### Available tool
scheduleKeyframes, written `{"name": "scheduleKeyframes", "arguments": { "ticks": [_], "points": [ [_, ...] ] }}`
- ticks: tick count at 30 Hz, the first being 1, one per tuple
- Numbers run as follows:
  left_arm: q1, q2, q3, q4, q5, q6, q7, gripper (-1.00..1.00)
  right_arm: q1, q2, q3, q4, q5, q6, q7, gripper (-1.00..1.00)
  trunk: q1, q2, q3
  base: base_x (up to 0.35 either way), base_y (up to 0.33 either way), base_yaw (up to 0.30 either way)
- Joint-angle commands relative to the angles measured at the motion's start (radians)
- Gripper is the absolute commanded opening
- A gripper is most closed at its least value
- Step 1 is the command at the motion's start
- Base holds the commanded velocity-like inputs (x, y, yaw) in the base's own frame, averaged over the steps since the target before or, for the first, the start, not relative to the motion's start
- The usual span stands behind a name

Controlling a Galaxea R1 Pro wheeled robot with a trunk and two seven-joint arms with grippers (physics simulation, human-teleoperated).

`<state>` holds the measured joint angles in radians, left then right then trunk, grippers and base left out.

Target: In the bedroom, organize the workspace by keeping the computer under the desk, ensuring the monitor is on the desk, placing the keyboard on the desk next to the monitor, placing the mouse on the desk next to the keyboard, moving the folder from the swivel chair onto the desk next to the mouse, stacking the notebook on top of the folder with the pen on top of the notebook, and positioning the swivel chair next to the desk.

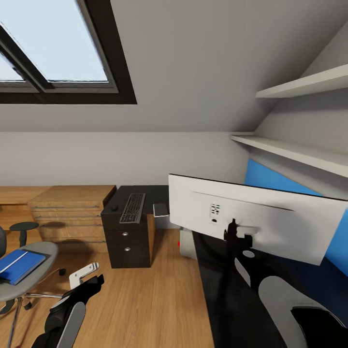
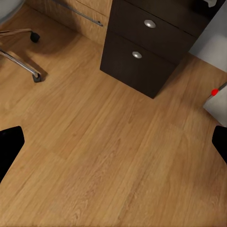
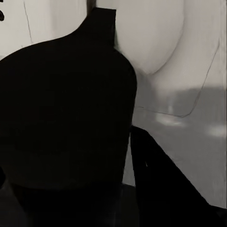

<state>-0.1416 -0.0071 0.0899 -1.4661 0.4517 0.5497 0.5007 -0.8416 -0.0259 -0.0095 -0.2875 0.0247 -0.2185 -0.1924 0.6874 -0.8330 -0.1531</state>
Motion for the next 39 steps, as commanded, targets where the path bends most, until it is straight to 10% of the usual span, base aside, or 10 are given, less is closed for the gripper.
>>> {"name": "scheduleKeyframes", "arguments": {
  "ticks": [1, 22, 39],
  "points": [
    [-0.001, -0.001, 0.001, -0.001, 0.01, 0.003, 0.007, 1.0, -0.001, 0.001, 0.006, 0.002, -0.001, -0.002, 0.002, -1.0, 0.0, -0.001, -0.002, 0.0, 0.0, 0.0],
    [-0.001, -0.001, 0.0, -0.002, 0.01, 0.003, 0.007, 1.0, -0.001, -0.002, 0.005, 0.001, 0.0, -0.005, 0.001, -1.0, 0.0, -0.001, -0.002, -0.009, 0.0, 0.0],
    [-0.001, -0.001, 0.0, -0.002, 0.01, 0.003, 0.007, 1.0, -0.001, -0.015, 0.006, 0.0, -0.002, -0.015, 0.001, -1.0, 0.0, -0.001, -0.002, -0.308, 0.0, 0.0]
  ]
}}
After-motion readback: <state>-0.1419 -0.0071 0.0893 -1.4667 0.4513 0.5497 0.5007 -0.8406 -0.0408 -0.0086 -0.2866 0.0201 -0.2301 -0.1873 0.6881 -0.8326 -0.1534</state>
